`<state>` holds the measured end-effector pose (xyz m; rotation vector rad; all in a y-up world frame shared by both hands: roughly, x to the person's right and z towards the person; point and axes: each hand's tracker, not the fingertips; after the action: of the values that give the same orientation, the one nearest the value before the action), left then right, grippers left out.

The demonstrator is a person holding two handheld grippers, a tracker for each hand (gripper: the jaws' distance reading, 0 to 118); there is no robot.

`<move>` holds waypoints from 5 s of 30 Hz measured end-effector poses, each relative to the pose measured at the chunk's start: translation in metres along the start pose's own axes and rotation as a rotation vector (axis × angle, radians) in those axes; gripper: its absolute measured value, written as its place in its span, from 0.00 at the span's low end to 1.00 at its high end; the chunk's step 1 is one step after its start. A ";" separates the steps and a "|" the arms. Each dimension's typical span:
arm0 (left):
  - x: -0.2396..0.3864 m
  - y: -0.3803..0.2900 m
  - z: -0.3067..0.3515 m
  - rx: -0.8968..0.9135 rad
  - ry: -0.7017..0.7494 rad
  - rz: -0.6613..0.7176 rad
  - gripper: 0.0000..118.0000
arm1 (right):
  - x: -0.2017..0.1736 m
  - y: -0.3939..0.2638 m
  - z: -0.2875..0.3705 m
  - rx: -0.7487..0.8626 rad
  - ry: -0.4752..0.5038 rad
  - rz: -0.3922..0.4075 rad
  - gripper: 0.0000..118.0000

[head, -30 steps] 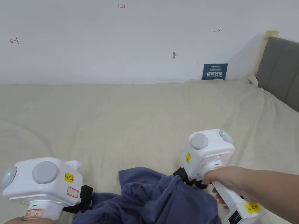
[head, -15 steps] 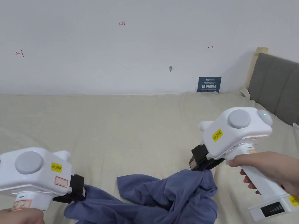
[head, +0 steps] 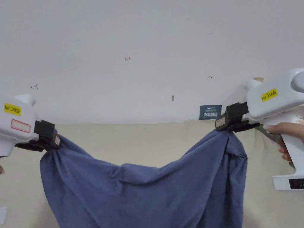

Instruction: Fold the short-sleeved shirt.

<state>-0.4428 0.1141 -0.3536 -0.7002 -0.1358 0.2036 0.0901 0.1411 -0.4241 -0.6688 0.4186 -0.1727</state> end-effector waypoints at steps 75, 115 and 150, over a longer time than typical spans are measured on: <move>-0.038 -0.252 0.017 0.123 0.161 0.116 0.00 | -0.011 -0.269 0.017 0.201 -0.071 -0.118 0.00; -0.072 -0.261 -0.100 -0.253 0.096 0.065 0.05 | -0.001 -0.138 -0.163 -0.199 -0.085 -0.068 0.09; -0.069 -0.252 -0.087 -0.191 -0.018 0.218 0.05 | 0.011 -0.069 -0.187 -0.209 -0.079 -0.071 0.00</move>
<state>-0.4576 -0.1440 -0.2593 -0.9038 -0.0966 0.4100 0.0185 -0.0206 -0.5158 -0.8941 0.3399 -0.1701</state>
